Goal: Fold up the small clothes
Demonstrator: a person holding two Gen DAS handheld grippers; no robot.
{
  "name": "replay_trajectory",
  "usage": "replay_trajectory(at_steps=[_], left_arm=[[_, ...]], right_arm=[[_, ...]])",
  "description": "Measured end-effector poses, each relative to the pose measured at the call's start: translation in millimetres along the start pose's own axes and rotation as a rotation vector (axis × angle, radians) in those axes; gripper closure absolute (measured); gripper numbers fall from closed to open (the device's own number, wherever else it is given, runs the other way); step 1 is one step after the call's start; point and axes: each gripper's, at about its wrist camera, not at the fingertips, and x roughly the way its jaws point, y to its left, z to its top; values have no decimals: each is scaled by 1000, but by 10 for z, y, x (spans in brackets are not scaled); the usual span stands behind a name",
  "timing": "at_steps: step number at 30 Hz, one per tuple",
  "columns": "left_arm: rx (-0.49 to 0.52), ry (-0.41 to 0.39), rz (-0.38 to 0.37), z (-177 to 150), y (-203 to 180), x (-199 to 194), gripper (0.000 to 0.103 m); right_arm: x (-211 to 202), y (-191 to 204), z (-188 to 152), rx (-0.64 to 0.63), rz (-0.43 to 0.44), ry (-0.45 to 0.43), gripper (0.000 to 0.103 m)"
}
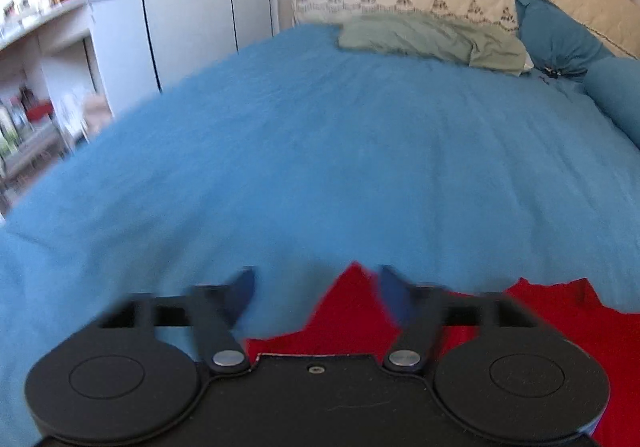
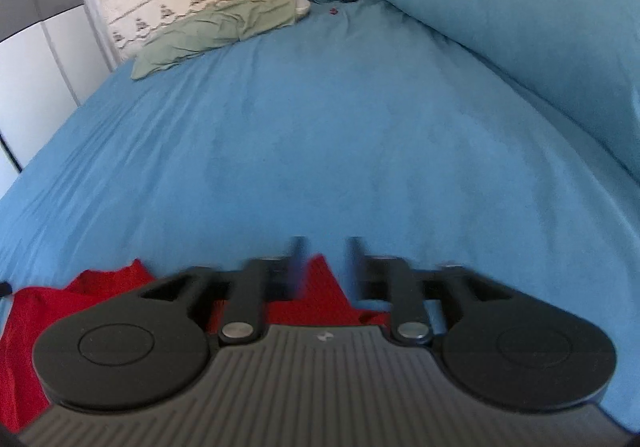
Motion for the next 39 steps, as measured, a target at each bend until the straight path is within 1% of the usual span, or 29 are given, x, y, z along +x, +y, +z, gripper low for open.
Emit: replay_trajectory(at_steps=[1, 2, 3, 4, 5, 6, 8, 9, 12, 14, 16, 17, 18, 19, 21, 23, 25, 27, 29, 32, 34, 36, 39], left_arm=[[23, -21, -4, -11, 34, -124, 25], [47, -32, -21, -30, 62, -238, 25], [68, -44, -43, -76, 105, -390, 25], [90, -46, -66, -137, 140, -533, 20], [105, -42, -96, -219, 180, -667, 8], [116, -32, -139, -328, 218, -790, 3], [120, -16, -212, -564, 287, -952, 3], [117, 13, -238, -685, 311, -986, 3], [95, 91, -273, -1027, 352, -968, 3], [79, 151, -271, -1216, 360, -881, 4], [76, 216, -276, -1350, 341, -778, 3], [90, 220, -269, -1397, 324, -758, 2], [111, 206, -266, -1400, 300, -780, 1], [123, 212, -261, -1394, 276, -782, 1], [114, 222, -251, -1336, 271, -805, 1], [91, 208, -254, -1267, 287, -882, 1], [73, 172, -260, -1224, 317, -1052, 1], [74, 140, -250, -1190, 295, -1243, 1], [84, 107, -259, -1187, 253, -1408, 0], [111, 84, -280, -1253, 130, -1603, 0], [137, 87, -280, -1306, 6, -1656, 0], [150, 89, -286, -1365, -92, -1657, 0], [154, 113, -301, -1426, -235, -1591, 0]], right_arm=[[-90, 3, 1, -18, 2, -25, 15], [-234, 8, -19, -46, 9, -64, 12], [-367, 9, -55, -79, 37, -93, 8], [-490, 15, -99, -107, 69, -107, 5], [-613, 26, -165, -139, 100, -114, 4], [-733, 36, -254, -168, 123, -114, 0], [-925, 50, -487, -203, 172, -90, 0], [-986, 58, -624, -214, 193, -70, 0], [-1039, 111, -1015, -242, 210, -7, 0], [-975, 108, -1237, -234, 203, 46, 0], [-862, 86, -1383, -203, 170, 96, 0], [-806, 55, -1416, -178, 157, 110, 0], [-786, 36, -1435, -159, 154, 103, 0], [-775, 45, -1444, -150, 153, 92, 0], [-790, 82, -1438, -149, 141, 95, 0], [-864, 104, -1404, -157, 142, 84, 0], [-1017, 115, -1332, -151, 149, 53, 0], [-1212, 100, -1284, -145, 132, 30, 0], [-1460, 51, -1273, -138, 112, 13, 0], [-1759, -23, -1352, -125, 64, 12, 0], [-1884, -70, -1437, -101, 41, 22, 0], [-1962, -115, -1558, -65, 16, 35, 0], [-1936, -196, -1752, 19, -10, 72, 0]])
